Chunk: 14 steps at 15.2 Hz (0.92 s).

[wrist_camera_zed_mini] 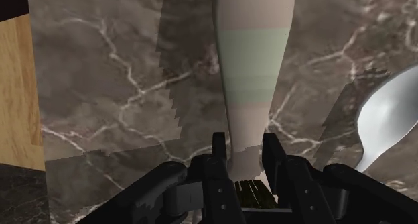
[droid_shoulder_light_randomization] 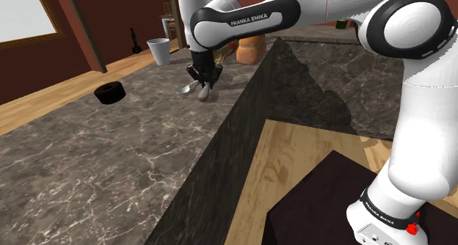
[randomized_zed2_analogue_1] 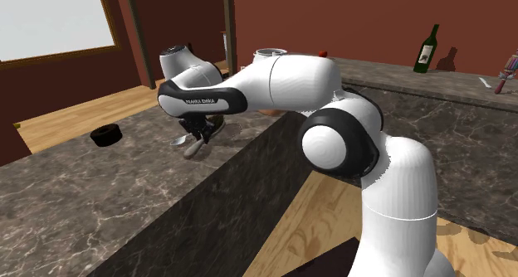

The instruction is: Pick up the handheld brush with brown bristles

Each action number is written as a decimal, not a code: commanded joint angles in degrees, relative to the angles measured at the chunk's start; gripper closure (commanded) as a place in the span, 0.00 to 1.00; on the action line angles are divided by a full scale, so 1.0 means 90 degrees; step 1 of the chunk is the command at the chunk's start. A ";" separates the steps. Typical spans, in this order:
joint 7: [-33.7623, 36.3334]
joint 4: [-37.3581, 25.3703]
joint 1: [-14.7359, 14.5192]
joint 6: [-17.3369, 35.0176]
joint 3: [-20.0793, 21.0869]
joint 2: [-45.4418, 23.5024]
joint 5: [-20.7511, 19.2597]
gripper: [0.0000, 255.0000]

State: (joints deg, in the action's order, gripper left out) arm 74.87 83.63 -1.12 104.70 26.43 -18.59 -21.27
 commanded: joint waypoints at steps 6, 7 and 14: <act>-0.0127 -0.0636 -0.0080 -0.0581 0.0019 -0.0040 0.0015 1.00; -0.0145 -0.0745 -0.0096 -0.0672 0.0021 -0.0057 0.0012 1.00; -0.0254 -0.1491 -0.0226 -0.1265 0.0026 -0.0208 -0.0040 1.00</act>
State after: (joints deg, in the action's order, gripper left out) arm 72.59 70.65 -3.05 93.75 26.64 -20.46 -21.62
